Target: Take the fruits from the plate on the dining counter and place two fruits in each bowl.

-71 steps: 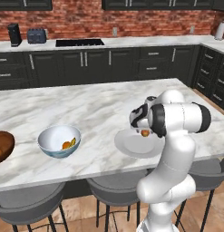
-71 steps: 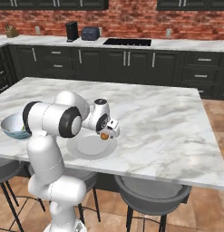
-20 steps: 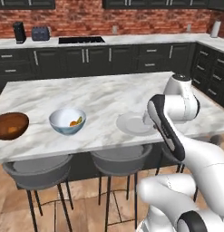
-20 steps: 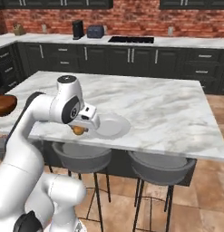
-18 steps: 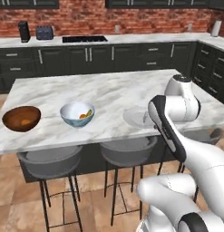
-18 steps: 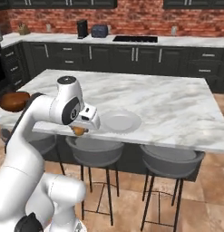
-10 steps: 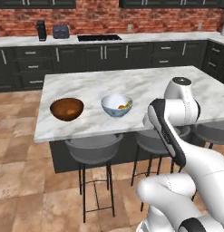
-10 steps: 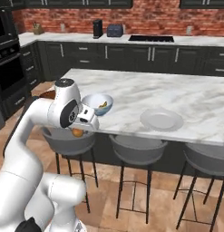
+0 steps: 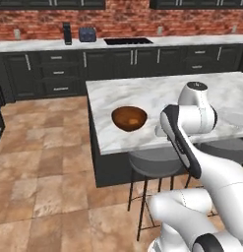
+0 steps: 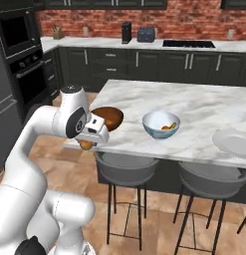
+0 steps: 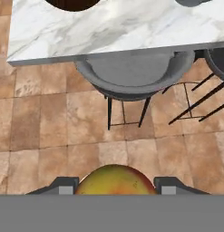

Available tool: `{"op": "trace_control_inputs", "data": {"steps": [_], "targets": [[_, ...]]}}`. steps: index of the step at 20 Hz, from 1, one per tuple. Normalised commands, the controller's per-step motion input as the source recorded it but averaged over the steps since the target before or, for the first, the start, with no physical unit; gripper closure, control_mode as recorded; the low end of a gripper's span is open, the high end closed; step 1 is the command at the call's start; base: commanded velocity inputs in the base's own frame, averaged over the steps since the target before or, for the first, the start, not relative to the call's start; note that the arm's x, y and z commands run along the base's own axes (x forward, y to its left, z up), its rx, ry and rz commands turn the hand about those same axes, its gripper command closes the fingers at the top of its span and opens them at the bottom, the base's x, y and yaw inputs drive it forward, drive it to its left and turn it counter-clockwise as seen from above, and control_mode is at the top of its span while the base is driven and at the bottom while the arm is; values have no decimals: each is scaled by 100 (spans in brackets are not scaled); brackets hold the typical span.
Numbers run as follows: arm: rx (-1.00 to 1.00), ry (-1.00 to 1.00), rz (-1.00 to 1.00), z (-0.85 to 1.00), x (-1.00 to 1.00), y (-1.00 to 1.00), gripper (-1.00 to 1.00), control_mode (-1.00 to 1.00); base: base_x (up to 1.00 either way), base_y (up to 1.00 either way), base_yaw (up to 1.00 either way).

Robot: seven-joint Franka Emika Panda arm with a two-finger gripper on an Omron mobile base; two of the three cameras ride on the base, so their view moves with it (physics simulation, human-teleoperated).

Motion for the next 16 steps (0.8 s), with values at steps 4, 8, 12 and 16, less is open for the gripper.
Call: {"op": "trace_control_inputs", "data": {"steps": [4,8,12,16], "targets": [[0,0,0,0,0,0,100,100,69,44,0],[0,0,0,0,0,0,100,100,64,0,2],[0,0,0,0,0,0,100,100,57,0,7],[0,0,0,0,0,0,100,100,62,0,6]]}}
